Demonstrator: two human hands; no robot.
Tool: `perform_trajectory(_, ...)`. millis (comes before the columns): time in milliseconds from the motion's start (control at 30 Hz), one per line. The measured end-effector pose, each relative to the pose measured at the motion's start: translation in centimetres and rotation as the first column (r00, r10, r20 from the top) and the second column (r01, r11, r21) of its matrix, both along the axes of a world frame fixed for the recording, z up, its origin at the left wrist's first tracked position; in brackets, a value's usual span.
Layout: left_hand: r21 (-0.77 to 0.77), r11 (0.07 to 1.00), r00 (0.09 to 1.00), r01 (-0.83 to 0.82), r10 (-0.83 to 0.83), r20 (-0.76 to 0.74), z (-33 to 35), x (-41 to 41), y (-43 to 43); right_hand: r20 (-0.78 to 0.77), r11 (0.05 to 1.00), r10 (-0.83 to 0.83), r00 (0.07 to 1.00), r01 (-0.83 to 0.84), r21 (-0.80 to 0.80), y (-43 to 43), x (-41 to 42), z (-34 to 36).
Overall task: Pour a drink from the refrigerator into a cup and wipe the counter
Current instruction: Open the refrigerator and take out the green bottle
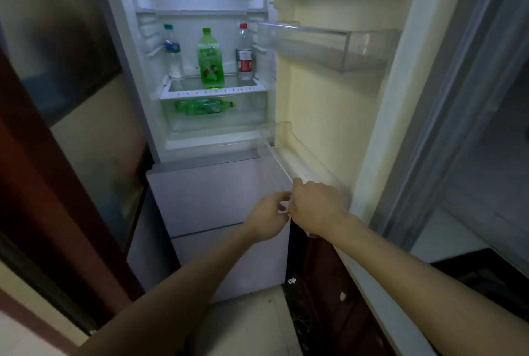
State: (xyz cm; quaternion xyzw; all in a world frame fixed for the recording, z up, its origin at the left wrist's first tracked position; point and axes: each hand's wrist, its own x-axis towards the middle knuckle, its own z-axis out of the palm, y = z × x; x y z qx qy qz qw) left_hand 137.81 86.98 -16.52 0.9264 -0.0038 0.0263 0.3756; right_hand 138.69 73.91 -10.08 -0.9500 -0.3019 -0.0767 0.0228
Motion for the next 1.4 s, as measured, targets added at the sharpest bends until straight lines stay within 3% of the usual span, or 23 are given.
perform_trajectory(467, 0.157, 0.984, 0.994, 0.089, -0.098, 0.047, 1.4, 3.3, 5.5, 0.168, 0.999, -0.047, 0.985, 0.044, 0.023, 3.3, 4.7, -0.6)
perform_trajectory(800, 0.162, 0.986, 0.999, 0.04, -0.038, -0.011, 3.7, 11.1, 17.6, 0.205, 0.969, -0.068, 0.977, 0.113, -0.219, 11.7, 12.2, -1.2)
perform_trajectory(967, 0.13, 0.991, 0.999, 0.035, -0.039, 0.024, 5.1, 14.8, 19.8, 0.21, 0.951, -0.103, 0.972, 0.158, -0.267, 14.1, 14.7, -0.8)
perform_trajectory(1400, 0.312, 0.947, 0.995, 0.079, -0.094, 0.031, 6.2, 21.7, 23.0, 0.17, 0.946, -0.073, 0.983, 0.122, -0.299, 20.1, 23.3, 1.1)
